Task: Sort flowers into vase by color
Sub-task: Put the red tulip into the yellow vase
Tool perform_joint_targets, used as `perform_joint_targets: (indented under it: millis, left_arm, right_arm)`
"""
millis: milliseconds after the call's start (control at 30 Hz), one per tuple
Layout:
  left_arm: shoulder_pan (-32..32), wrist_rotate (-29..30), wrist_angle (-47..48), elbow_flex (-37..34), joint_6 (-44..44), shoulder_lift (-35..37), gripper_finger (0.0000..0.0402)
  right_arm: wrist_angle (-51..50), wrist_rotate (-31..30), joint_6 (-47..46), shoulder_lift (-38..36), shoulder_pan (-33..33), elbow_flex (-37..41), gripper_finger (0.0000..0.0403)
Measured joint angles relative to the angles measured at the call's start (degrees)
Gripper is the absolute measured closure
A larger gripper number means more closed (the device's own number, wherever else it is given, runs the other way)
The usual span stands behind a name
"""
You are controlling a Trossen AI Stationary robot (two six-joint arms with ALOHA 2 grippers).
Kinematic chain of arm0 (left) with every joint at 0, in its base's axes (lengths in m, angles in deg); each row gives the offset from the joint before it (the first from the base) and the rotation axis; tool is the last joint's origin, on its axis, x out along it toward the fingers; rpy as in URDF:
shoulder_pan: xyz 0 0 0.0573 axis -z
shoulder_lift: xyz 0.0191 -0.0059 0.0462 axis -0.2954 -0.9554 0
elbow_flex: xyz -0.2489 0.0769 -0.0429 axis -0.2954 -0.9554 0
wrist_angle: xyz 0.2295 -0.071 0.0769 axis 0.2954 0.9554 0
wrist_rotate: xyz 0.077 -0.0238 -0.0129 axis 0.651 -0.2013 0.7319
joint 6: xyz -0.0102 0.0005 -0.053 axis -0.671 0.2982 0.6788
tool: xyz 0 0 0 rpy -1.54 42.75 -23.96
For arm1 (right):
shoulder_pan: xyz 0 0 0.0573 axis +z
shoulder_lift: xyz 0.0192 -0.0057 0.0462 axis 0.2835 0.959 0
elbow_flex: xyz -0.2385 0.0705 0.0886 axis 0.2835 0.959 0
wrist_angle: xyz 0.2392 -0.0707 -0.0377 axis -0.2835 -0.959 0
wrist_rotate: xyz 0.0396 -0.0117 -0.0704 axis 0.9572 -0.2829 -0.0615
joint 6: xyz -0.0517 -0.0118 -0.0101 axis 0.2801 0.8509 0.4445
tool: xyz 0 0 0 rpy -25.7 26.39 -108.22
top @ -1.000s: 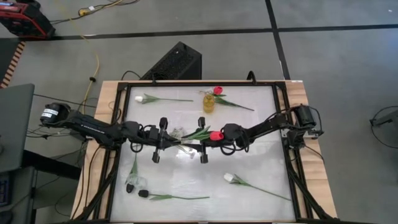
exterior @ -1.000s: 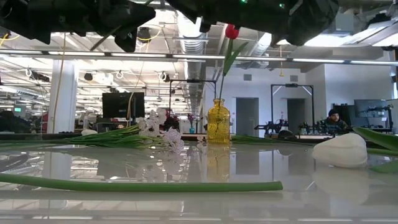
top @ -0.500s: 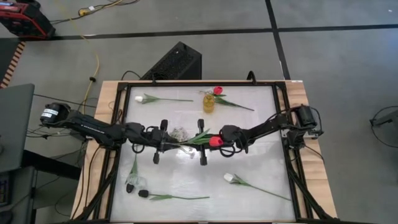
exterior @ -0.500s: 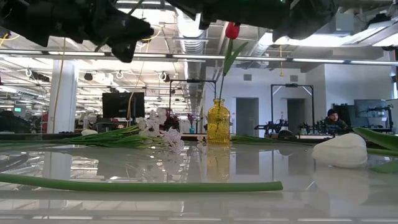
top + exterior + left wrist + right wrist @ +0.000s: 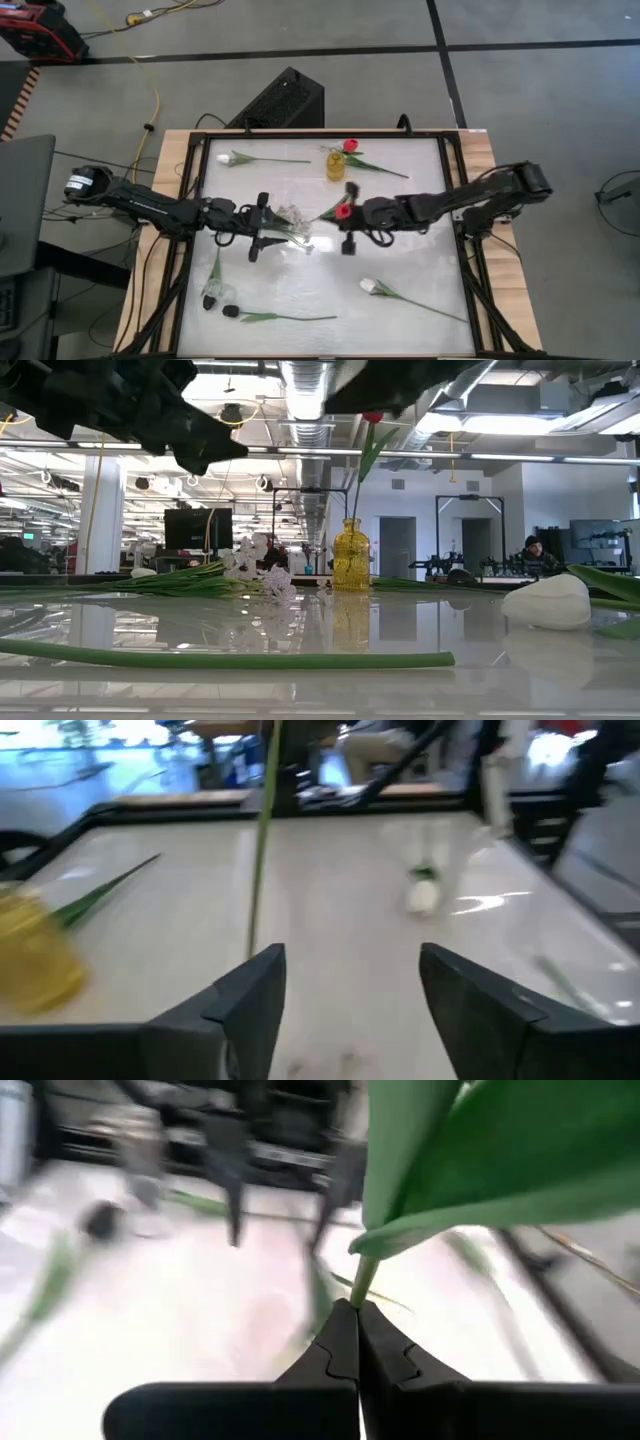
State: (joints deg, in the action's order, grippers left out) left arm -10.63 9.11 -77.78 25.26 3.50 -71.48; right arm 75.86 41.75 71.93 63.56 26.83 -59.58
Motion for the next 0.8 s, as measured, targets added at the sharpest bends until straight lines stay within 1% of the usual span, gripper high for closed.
perform_joint_targets:
  millis: [100, 167, 200, 333, 467, 633, 800]
  left_arm:
    - [-1.3, 2.5, 1.2, 0.0, 0.0, 1.4, 0.016]
    - [-2.2, 2.8, 2.7, 0.0, 0.1, 2.5, 0.0157]
    - [-2.5, 2.8, 2.7, 0.0, 0.3, 2.9, 0.0157]
    - [-3.6, 2.7, 3.2, 0.0, 0.7, 4.4, 0.0157]
    - [-3.7, 2.6, 3.3, 0.0, 1.8, 4.5, 0.0157]
    - [-3.7, 1.9, 5.9, 0.0, 3.2, 4.5, 0.0157]
    - [-3.7, 1.9, 5.9, 0.0, 3.2, 4.5, 0.0157]
  right_arm:
    - [-6.6, -9.9, -1.6, -4.9, 0.0, 0.0, 0.0387]
    - [-8.1, -13.7, -2.2, -6.4, -0.9, 0.0, 0.0387]
    - [-8.2, -14.2, -2.2, -6.8, -1.7, 0.0, 0.0387]
    - [-5.7, -13.9, -1.1, -6.0, -6.7, 0.0, 0.0387]
    - [-5.0, -11.1, 2.2, -5.1, -11.4, -0.5, 0.0387]
    - [-4.9, -10.7, 4.6, -5.3, -13.8, -2.2, 0.0387]
    - [-6.2, -9.8, 4.9, -5.2, -16.8, -2.4, 0.0387]
